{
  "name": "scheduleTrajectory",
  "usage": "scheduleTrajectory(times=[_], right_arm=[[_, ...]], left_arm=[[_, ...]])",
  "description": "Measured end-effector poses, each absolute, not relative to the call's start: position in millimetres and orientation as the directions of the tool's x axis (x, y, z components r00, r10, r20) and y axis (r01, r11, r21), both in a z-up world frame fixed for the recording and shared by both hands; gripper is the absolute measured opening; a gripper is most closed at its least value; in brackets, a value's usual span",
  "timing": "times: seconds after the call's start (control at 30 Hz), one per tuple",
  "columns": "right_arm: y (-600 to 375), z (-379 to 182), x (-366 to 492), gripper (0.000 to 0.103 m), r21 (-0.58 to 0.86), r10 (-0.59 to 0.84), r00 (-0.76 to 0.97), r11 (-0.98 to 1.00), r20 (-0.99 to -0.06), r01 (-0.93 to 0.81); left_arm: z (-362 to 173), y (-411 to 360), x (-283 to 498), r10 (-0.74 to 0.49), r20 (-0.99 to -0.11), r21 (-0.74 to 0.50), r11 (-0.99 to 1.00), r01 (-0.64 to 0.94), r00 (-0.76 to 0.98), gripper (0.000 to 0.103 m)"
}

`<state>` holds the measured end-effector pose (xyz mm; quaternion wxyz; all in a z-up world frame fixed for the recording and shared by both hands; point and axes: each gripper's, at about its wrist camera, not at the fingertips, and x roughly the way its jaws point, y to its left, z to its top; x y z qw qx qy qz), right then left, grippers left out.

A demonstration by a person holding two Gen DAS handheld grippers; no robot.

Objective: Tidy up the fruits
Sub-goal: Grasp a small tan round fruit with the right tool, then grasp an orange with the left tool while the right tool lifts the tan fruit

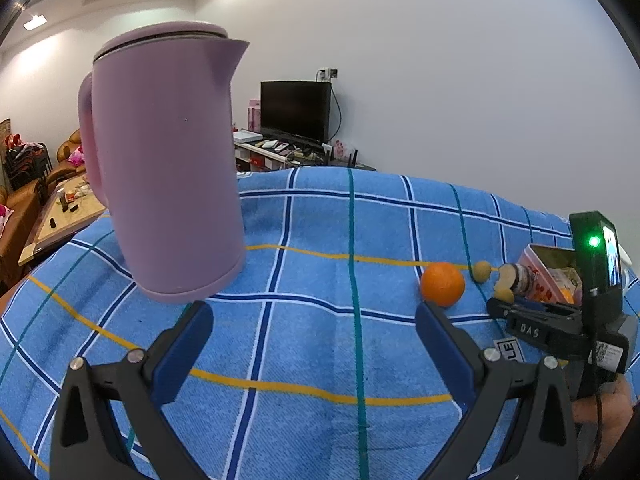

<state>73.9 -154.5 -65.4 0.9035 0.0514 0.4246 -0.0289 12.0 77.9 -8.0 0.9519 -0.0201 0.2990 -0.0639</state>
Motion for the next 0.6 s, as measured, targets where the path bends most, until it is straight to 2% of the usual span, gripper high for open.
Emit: scheduleTrajectory(times=[0.27,0.6], right_arm=[[-167,-59,58,0.031,0.152,0.080,0.676,0.987,-0.733,0.049],[-165,-31,13,0.031,0.066,0.027,0.783,0.998,-0.621,0.019]], left_arm=[[-10,78,13,-0.132,-0.545,-0.065,0.991,0.116,0.828,0.103],[-18,58,20,-0.197,-0.558,-0.073,0.979,0.189,0.806,0.103]])
